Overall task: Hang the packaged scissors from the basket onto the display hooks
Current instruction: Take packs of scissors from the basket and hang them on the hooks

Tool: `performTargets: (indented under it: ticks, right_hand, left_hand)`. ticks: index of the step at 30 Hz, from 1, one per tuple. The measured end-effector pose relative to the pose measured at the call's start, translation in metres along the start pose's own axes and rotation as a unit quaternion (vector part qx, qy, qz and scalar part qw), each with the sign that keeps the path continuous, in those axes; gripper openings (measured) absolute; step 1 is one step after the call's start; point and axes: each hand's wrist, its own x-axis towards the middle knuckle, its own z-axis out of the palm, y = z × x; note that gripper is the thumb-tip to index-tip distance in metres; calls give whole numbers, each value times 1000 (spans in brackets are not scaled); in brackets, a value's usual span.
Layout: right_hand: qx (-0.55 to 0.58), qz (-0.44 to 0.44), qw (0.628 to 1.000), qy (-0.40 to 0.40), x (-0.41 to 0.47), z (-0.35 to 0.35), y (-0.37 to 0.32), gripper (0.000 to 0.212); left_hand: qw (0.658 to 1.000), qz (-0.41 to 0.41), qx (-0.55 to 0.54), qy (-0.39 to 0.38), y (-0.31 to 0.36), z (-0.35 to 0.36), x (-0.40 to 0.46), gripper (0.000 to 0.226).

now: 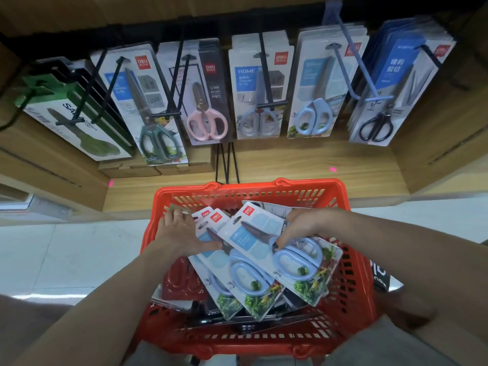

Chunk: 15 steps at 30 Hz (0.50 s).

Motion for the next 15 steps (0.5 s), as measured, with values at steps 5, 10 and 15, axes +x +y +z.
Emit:
performTargets:
  ticks: [5, 10, 15]
  right_hand:
    - [88, -5, 996, -21, -5, -5, 2, 58]
    - [165, -28, 984, -55, -12, 14, -4, 54]
    - [120, -64, 991, -7, -13, 18, -5, 50]
  left_hand:
    - [991, 14, -123, 42, -4, 2, 7, 128]
    - [978, 9, -209, 21, 1, -3, 6, 95]
    - [924, 26, -381, -6, 2, -6, 2, 43]
